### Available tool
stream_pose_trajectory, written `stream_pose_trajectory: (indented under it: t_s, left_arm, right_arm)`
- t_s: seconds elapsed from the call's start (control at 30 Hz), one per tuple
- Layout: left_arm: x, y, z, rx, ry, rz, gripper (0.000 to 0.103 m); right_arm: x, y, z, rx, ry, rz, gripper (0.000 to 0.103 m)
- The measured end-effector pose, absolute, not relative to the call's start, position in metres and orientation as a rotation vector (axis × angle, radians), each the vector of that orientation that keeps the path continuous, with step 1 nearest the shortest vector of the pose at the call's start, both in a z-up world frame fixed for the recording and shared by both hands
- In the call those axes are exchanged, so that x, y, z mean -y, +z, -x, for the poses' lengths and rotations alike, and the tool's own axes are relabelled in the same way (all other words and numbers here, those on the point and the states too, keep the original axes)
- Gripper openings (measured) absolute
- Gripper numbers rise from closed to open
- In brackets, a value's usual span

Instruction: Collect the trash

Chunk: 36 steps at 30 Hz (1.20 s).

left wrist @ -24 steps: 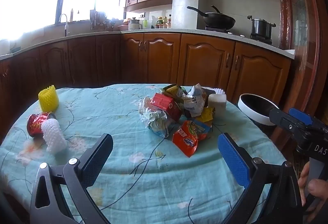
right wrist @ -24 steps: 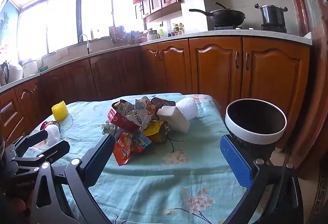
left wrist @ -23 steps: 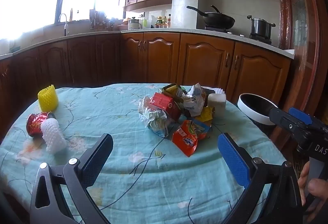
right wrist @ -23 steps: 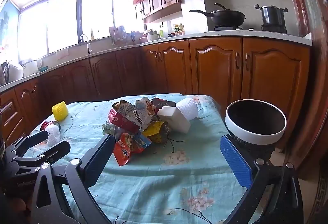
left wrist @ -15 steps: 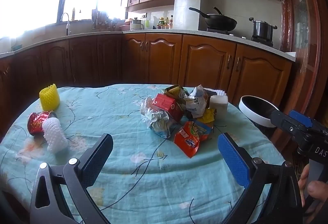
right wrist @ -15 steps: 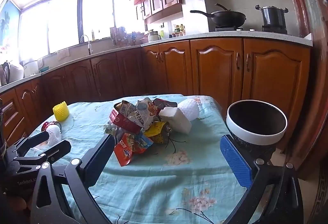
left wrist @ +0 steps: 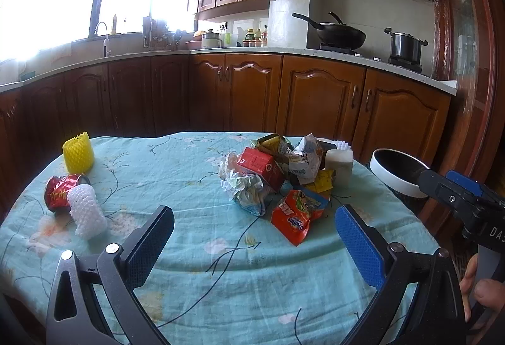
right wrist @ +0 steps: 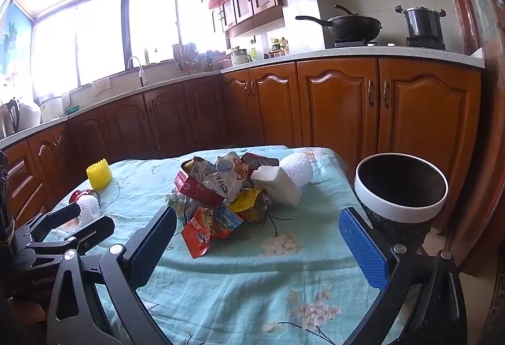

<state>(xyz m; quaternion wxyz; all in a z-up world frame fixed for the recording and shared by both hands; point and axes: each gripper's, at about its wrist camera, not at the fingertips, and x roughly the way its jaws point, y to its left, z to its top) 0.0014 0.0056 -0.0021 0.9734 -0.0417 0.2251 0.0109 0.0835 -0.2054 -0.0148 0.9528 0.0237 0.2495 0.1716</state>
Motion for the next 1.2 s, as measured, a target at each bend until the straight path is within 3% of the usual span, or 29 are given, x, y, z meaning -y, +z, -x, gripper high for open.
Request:
stream_pose_trajectory:
  t_s: [1.2]
  left_arm:
    - [-0.0099, -0.0023, -0.0072, -0.463, 0.023, 0.083, 0.102]
  right_arm:
    - [0.1998, -0.0173, -0.0855, -0.514, 0.374, -0.059, 0.103]
